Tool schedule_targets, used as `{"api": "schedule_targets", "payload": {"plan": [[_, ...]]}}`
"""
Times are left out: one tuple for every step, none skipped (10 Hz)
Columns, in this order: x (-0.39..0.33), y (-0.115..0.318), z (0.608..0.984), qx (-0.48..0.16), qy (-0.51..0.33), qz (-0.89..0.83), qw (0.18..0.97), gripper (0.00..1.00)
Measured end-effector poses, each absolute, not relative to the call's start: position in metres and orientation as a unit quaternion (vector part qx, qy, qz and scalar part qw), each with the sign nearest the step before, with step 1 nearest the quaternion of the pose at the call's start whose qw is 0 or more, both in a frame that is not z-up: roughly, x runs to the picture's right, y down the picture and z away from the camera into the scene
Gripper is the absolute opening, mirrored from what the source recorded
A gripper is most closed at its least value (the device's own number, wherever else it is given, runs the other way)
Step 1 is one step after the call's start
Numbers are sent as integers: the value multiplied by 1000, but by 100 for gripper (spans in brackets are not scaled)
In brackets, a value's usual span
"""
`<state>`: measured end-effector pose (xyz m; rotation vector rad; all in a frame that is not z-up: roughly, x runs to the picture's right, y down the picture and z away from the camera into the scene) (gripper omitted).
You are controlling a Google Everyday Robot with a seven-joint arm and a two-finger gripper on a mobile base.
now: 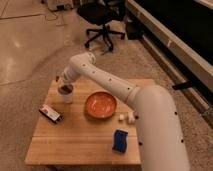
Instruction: Place the pepper in the ceramic cup
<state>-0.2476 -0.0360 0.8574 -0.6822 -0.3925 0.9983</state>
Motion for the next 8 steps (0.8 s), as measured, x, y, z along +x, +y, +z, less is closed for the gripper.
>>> {"api": "schedule_targets", "payload": {"plan": [[-241, -31, 860, -314, -184, 464, 808, 80], [-240, -31, 860, -313, -184, 464, 808, 80], [-241, -31, 860, -313, -184, 464, 808, 80], [-243, -30, 859, -314, -185, 463, 808, 80], [-243, -30, 859, -314, -184, 463, 808, 80], [-243, -30, 859, -314, -185, 463, 808, 80], [-242, -31, 859, -313, -184, 464, 808, 80], [-241, -31, 859, -313, -184, 464, 808, 80]]}}
